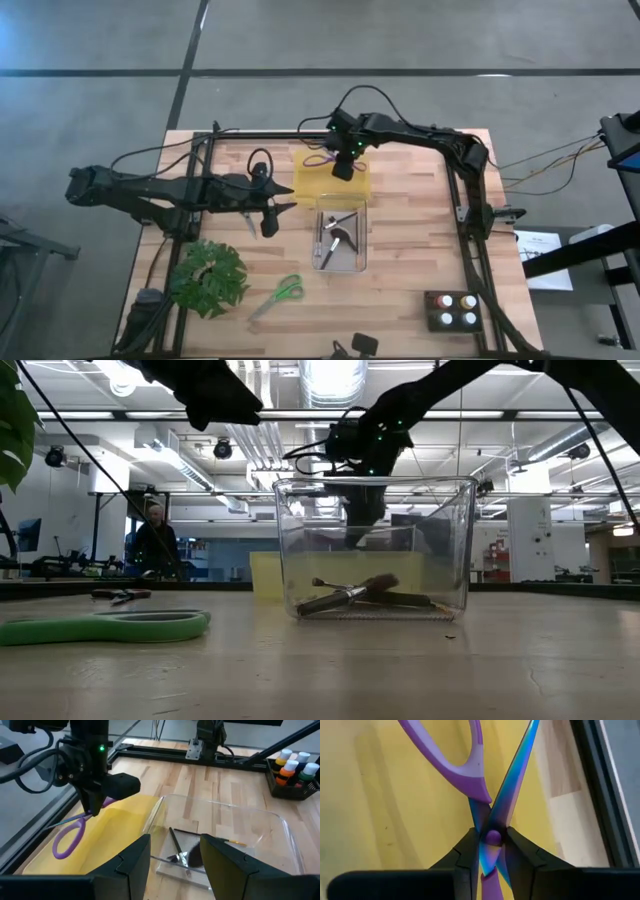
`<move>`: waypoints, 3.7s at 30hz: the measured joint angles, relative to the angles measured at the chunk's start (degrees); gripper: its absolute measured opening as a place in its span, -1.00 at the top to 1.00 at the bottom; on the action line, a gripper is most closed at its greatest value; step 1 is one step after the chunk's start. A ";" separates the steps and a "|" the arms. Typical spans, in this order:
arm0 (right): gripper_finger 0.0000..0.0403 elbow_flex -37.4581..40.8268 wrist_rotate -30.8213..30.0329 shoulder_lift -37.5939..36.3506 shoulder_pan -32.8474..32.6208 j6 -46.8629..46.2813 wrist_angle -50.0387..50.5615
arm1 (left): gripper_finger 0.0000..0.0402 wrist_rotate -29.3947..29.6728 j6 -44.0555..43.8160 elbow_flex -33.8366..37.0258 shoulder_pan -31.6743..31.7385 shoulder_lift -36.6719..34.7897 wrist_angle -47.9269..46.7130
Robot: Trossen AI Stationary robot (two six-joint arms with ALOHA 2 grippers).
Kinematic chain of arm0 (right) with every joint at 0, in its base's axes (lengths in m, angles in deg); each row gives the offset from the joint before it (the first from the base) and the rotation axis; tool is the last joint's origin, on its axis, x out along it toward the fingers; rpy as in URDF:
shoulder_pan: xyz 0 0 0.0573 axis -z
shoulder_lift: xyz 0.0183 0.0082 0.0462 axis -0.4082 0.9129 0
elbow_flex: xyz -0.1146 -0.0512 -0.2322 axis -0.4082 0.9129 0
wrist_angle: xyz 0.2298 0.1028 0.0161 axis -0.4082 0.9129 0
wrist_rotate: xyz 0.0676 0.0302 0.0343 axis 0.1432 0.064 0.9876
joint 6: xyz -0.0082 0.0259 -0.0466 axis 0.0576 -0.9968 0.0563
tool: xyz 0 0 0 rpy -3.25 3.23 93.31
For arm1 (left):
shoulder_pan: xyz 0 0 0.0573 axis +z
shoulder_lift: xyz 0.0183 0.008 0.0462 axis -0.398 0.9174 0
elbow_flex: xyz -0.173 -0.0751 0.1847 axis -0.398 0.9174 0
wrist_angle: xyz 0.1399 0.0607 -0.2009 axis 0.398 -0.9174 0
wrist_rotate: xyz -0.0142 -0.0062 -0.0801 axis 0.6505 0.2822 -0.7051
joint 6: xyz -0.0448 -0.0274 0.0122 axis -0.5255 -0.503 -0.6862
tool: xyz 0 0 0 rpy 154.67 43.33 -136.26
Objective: Pick & Place Paint Supplies
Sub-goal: Put the purple scissors into the yellow bin, then put the green scissors into the yellow bin
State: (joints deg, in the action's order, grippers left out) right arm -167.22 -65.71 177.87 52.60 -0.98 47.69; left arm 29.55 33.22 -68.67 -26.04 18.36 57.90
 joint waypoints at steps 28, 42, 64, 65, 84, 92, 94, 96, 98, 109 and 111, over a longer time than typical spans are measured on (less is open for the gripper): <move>0.12 4.51 3.26 -23.10 -8.13 -0.18 -4.95 | 0.10 -15.41 -3.66 0.04 -1.30 1.07 -6.71; 0.12 12.86 2.59 -39.13 -19.48 2.02 -19.25 | 0.10 -17.83 -7.89 -14.37 -14.36 22.98 -21.28; 0.12 19.58 -0.41 -42.05 -19.78 1.68 -21.85 | 0.09 -21.54 -20.57 -25.22 -25.34 41.41 -25.70; 0.12 19.58 -0.38 -42.05 -19.78 1.68 -21.89 | 0.09 -21.27 -20.34 -25.20 -25.46 41.72 -25.62; 0.12 19.56 0.09 -42.05 -19.78 1.70 -21.57 | -0.54 -15.89 -20.57 -25.14 -25.62 48.15 -26.95; 0.12 19.68 0.22 -42.05 -19.78 1.70 -21.57 | -0.55 -14.91 -22.05 -25.27 -26.03 47.65 -28.11; 0.12 19.81 0.22 -42.05 -19.78 1.70 -21.56 | -0.55 -13.93 -22.52 -25.27 -25.99 47.65 -28.81; 0.12 19.91 0.22 -42.05 -19.78 1.70 -21.54 | -0.55 -12.77 -23.12 -25.24 -25.95 47.65 -28.89; 0.12 20.02 0.22 -42.05 -19.78 1.70 -21.53 | -0.55 -11.77 -23.86 -25.18 -25.95 47.65 -28.94; 0.12 20.27 0.21 -42.05 -19.78 1.37 -21.50 | -0.55 -10.38 -27.74 -21.66 -25.97 47.63 -24.79; 0.12 20.33 0.21 -42.05 -19.78 1.32 -21.46 | -0.55 -10.21 -28.79 -20.41 -25.97 47.47 -22.55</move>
State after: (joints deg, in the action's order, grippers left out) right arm -146.90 -65.51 135.82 32.82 0.34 26.24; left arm 19.34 4.43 -89.09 -52.01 65.82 35.36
